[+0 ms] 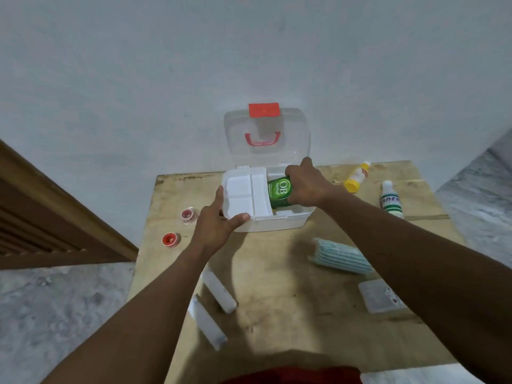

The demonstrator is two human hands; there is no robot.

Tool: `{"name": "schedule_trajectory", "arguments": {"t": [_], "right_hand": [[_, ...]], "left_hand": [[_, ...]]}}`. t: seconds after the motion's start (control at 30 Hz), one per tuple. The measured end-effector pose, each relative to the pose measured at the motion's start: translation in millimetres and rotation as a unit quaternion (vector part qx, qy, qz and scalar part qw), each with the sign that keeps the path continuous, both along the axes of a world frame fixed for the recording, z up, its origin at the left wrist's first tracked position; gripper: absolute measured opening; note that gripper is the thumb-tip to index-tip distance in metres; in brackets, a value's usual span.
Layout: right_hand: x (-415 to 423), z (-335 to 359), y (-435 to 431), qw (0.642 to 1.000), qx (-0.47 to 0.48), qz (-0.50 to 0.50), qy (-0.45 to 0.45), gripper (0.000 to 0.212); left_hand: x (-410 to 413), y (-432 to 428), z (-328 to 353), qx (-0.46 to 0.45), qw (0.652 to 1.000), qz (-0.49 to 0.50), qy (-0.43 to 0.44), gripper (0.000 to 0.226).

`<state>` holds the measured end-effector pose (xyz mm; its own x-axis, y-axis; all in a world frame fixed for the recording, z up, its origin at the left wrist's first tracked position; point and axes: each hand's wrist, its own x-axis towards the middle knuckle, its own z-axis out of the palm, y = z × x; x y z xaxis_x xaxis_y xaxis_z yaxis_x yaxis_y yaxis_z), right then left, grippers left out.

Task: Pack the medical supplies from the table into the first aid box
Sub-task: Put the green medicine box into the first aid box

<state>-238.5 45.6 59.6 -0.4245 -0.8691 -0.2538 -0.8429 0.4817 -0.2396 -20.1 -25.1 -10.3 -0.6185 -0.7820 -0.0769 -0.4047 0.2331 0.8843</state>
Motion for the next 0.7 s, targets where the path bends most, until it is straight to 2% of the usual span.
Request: {"name": "schedule_trajectory", "arguments": {"t": [0.23,0.3,0.43,0.7], "right_hand": [[7.8,-21.1,-9.0,0.998,-0.01,-0.026,-0.06,0.056],[9.0,-25.3,-11.2,0.997,-0.009,-0.029,-0.074,0.055],[14.0,-38.2,-12.3,0.995,-0.01,-0.035,-0.092,0.054],[15.8,-44.2,-10.7,0.993,-0.018,-0.032,-0.109,0.059]], "left_hand": [[0.3,-4.1,-6.2,-0.042,0.999,0.003,0.022,0.083],[0.9,-4.8,-10.2,-0.037,0.999,0.011,0.018,0.088],[-1.0,-9.1,-11.0,-0.047,0.997,0.011,-0.055,0.099],[-8.5,-11.7,-17.2,-0.031,0.999,-0.035,-0.022,0.11]]}}
